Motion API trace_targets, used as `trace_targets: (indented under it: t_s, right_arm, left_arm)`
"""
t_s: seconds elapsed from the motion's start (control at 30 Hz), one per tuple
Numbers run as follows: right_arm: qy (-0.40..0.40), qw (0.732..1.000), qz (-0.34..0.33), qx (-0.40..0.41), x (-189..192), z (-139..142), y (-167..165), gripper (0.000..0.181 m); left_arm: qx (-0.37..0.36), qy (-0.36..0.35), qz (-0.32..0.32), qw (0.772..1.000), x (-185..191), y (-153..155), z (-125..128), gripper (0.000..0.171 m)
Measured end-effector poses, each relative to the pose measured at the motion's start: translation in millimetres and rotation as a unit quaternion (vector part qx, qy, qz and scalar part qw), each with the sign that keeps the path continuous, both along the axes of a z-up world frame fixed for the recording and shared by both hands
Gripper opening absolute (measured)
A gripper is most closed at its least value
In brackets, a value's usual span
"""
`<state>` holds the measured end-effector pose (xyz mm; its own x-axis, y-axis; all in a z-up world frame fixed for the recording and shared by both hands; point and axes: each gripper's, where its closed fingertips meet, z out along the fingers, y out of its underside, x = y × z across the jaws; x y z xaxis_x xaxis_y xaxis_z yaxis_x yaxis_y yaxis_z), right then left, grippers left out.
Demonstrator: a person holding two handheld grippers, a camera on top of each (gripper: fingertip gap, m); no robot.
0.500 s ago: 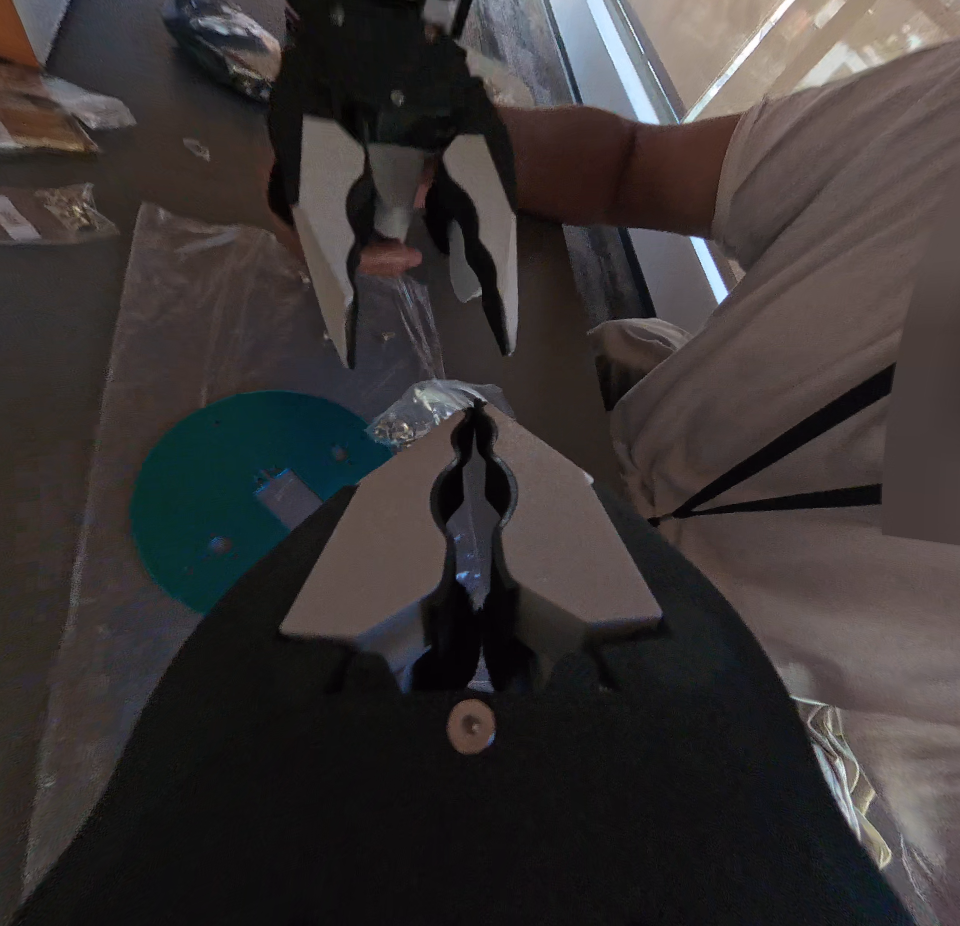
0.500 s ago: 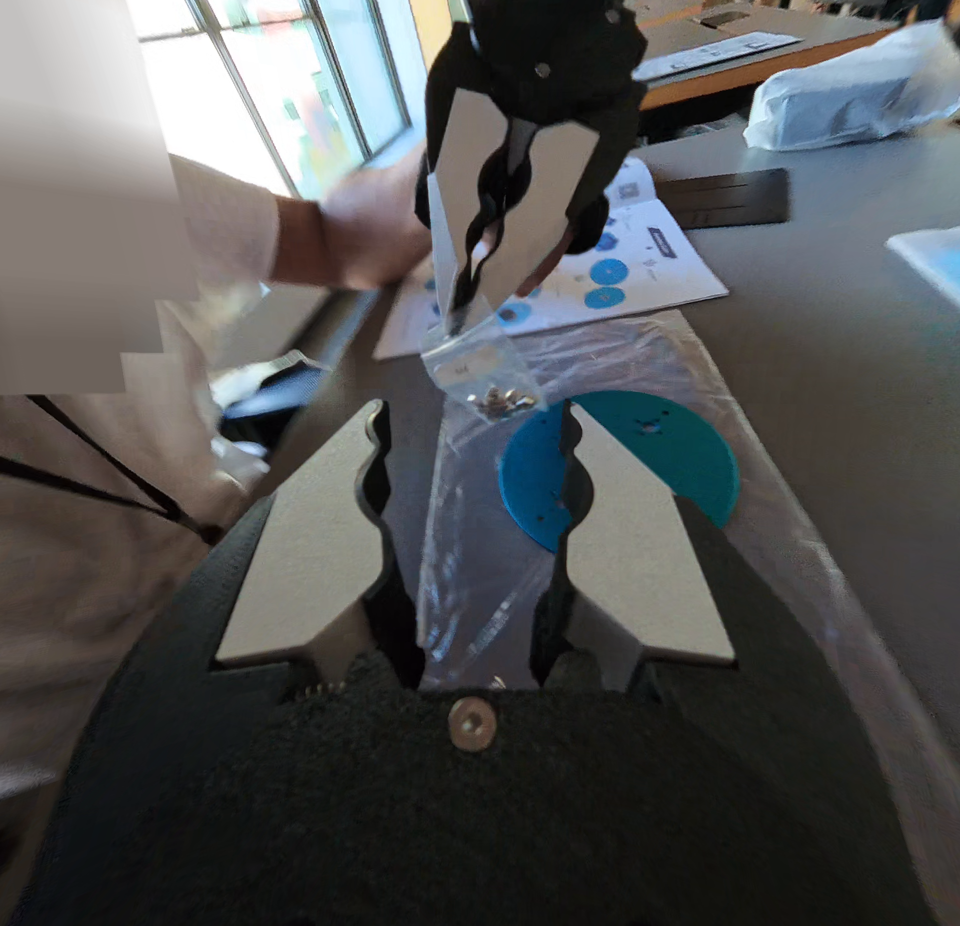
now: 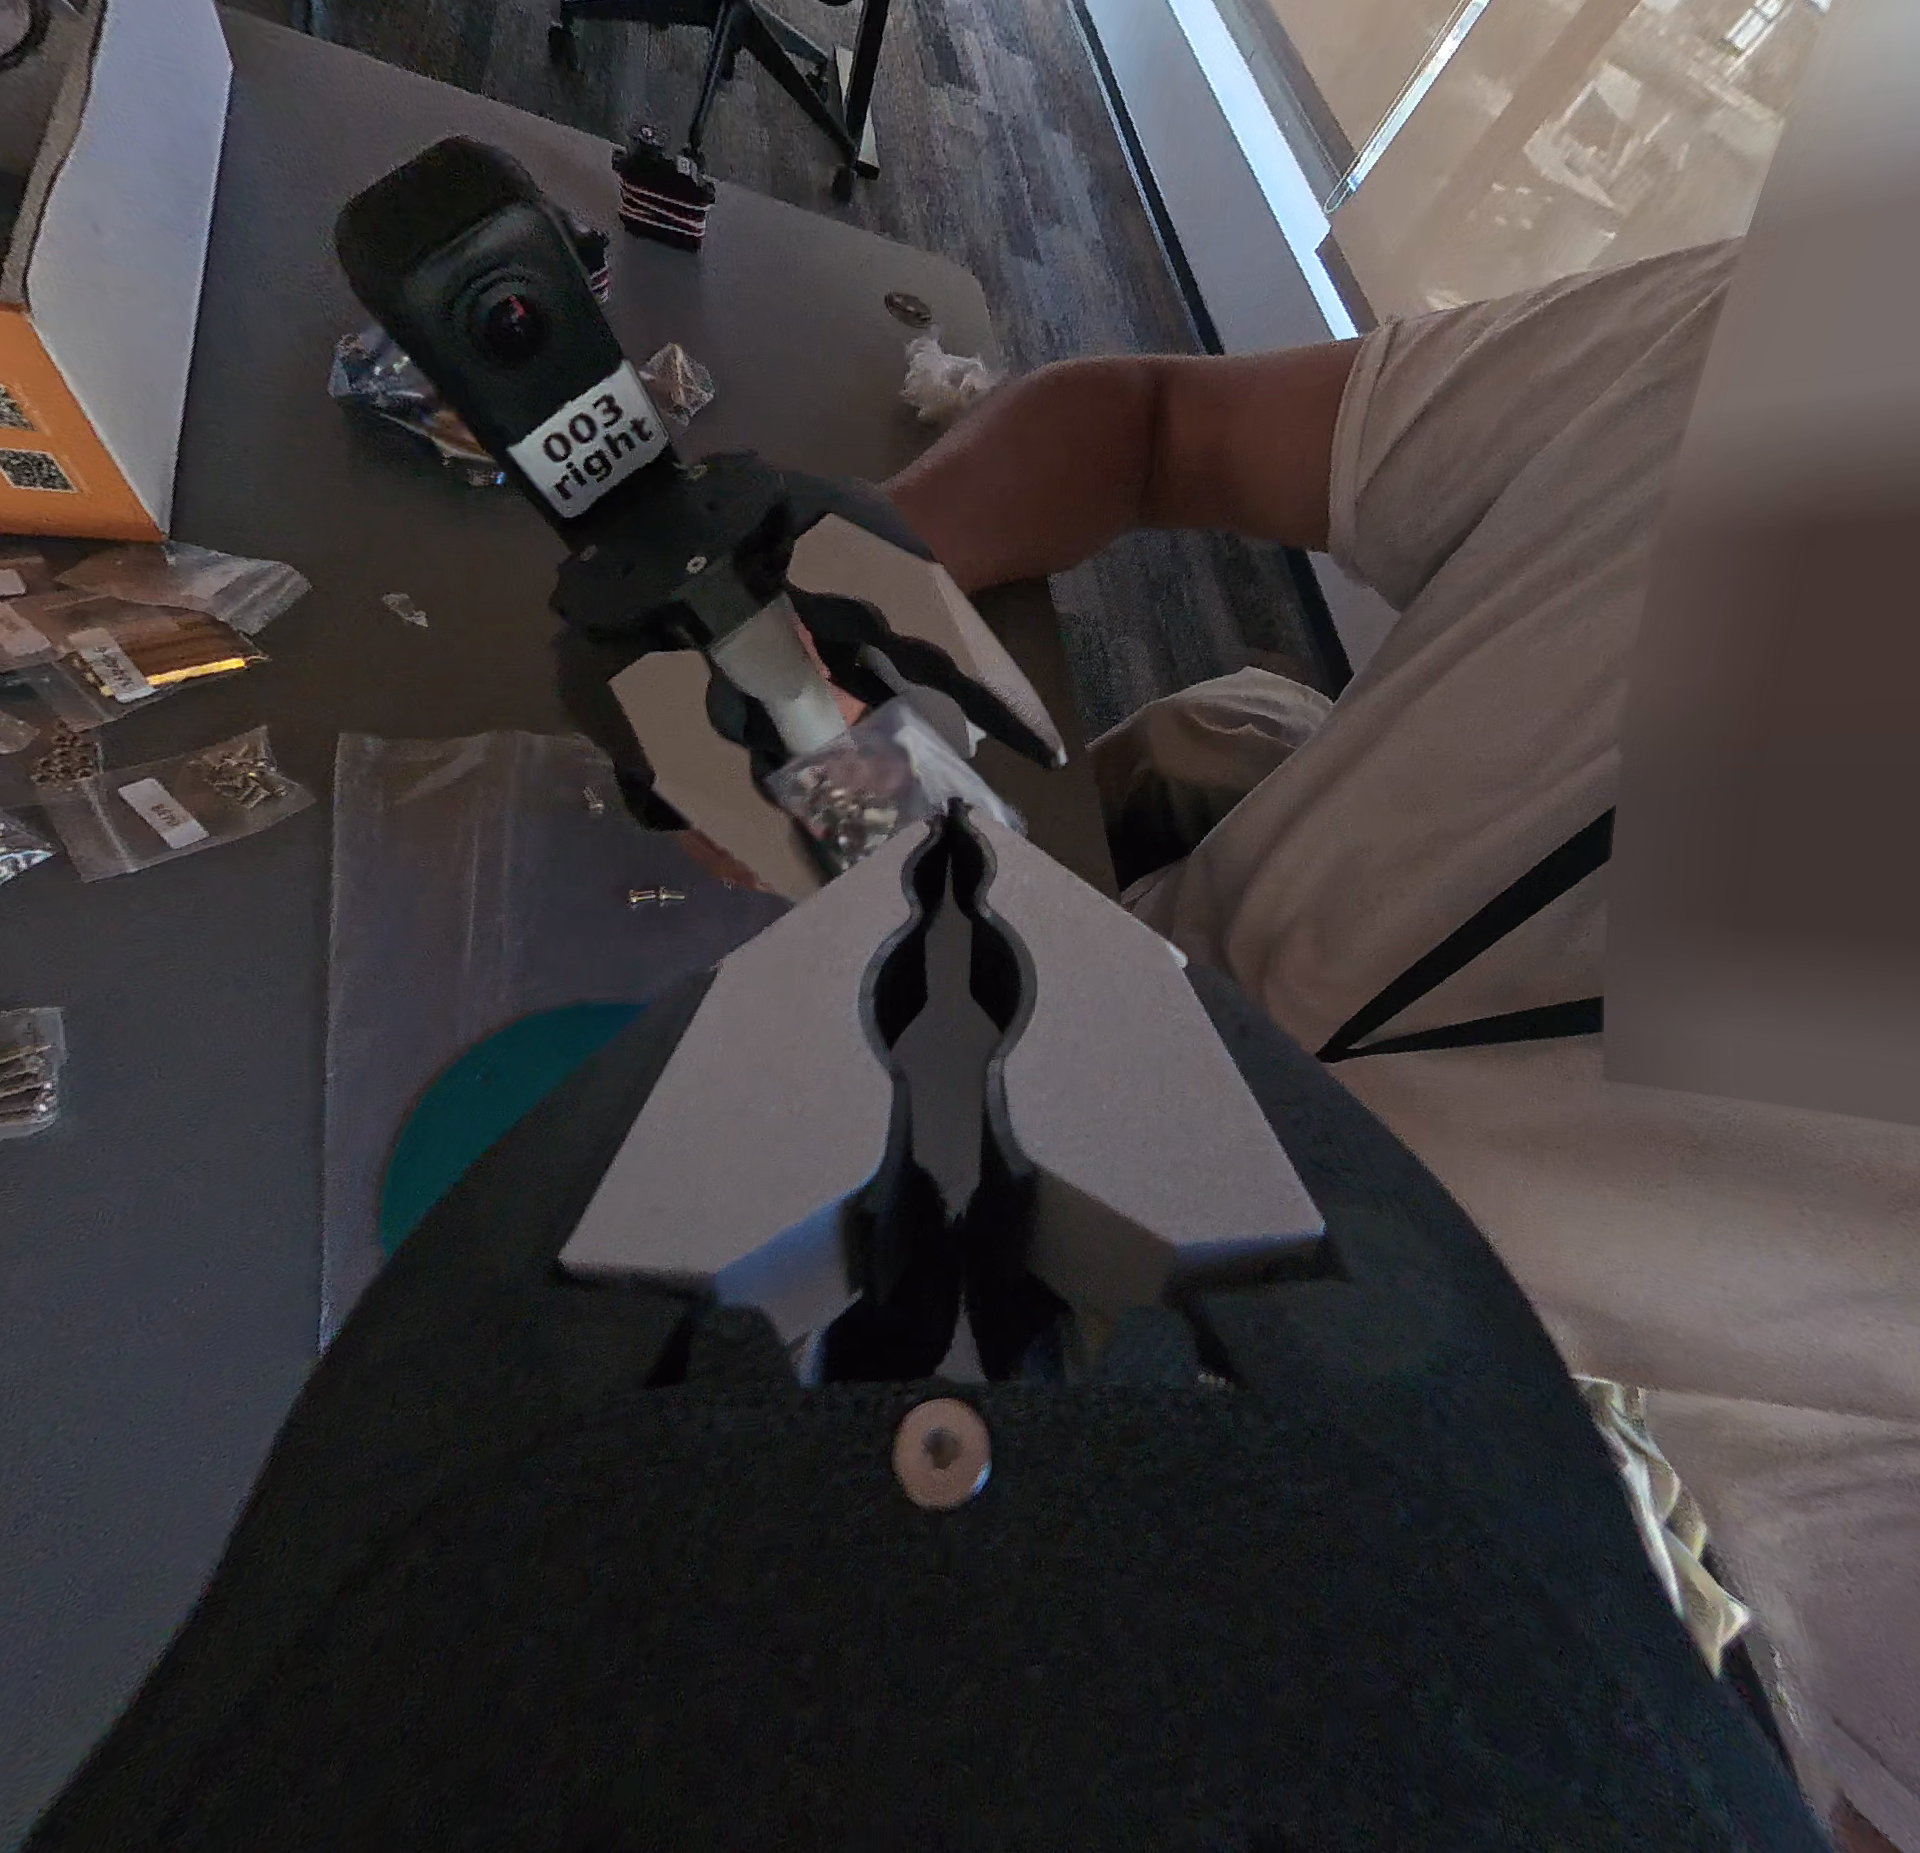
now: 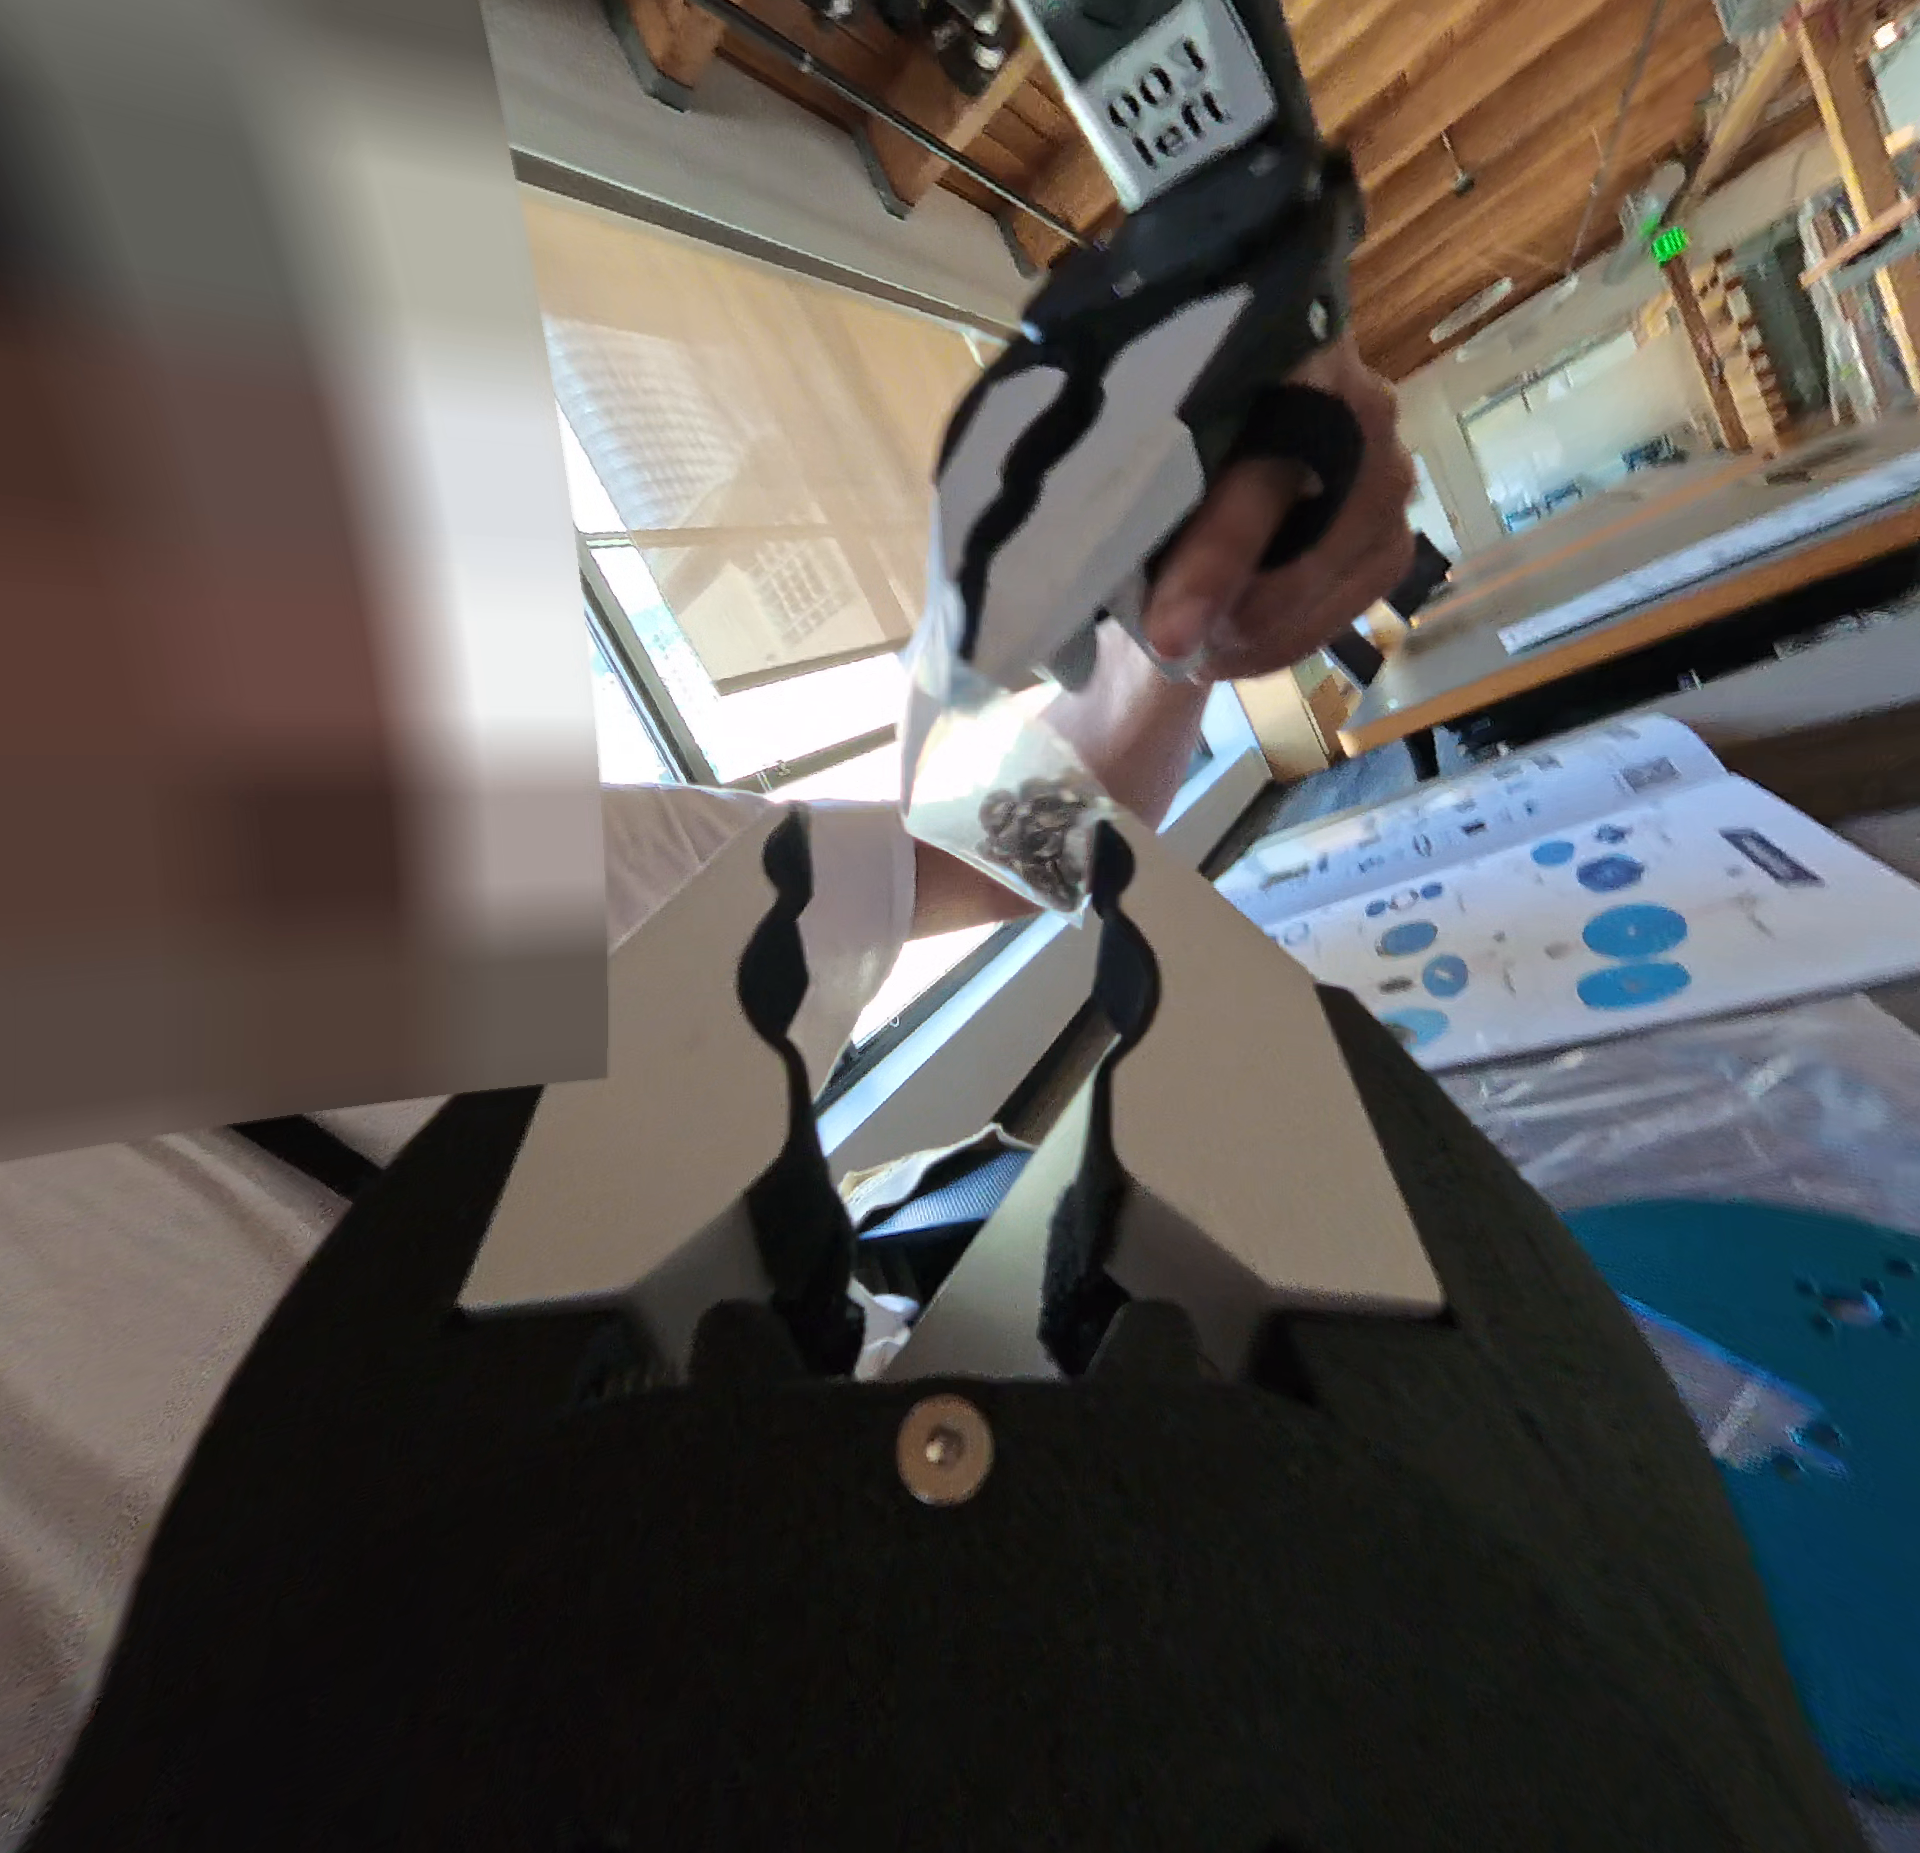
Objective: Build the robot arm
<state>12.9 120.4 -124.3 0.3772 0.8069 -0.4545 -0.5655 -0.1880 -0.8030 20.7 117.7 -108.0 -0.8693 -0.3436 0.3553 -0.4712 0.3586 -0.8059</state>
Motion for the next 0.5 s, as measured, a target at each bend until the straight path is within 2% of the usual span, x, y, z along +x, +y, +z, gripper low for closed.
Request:
trace_targets:
  t_s: [0.1, 0.2, 0.4, 0.5]
  right_arm:
    - [0.017, 0.999, -0.008, 0.029, 6.7, 15.1, -8.0, 0.034]
    - [0.026, 0.999, -0.017, 0.033, 21.7, 17.0, -11.7, 0.018]
    - [0.017, 1.0, -0.018, 0.008, 30.1, 8.1, -9.4, 0.008]
    - [0.003, 0.999, -0.049, -0.007, 37.9, 0.7, -2.0, 0.013]
  left_arm:
    - [-0.007, -0.009, 0.014, 1.0, 0.9, 0.3, 1.7, 0.0]
    - [-0.023, -0.017, 0.031, 0.999, 3.8, 7.1, 1.4, 0.0]
    - [-0.053, -0.024, 0.049, 0.997, 9.7, 14.0, -5.9, 0.0]
    - [-0.076, -0.033, 0.062, 0.995, 16.1, 16.1, -3.6, 0.0]
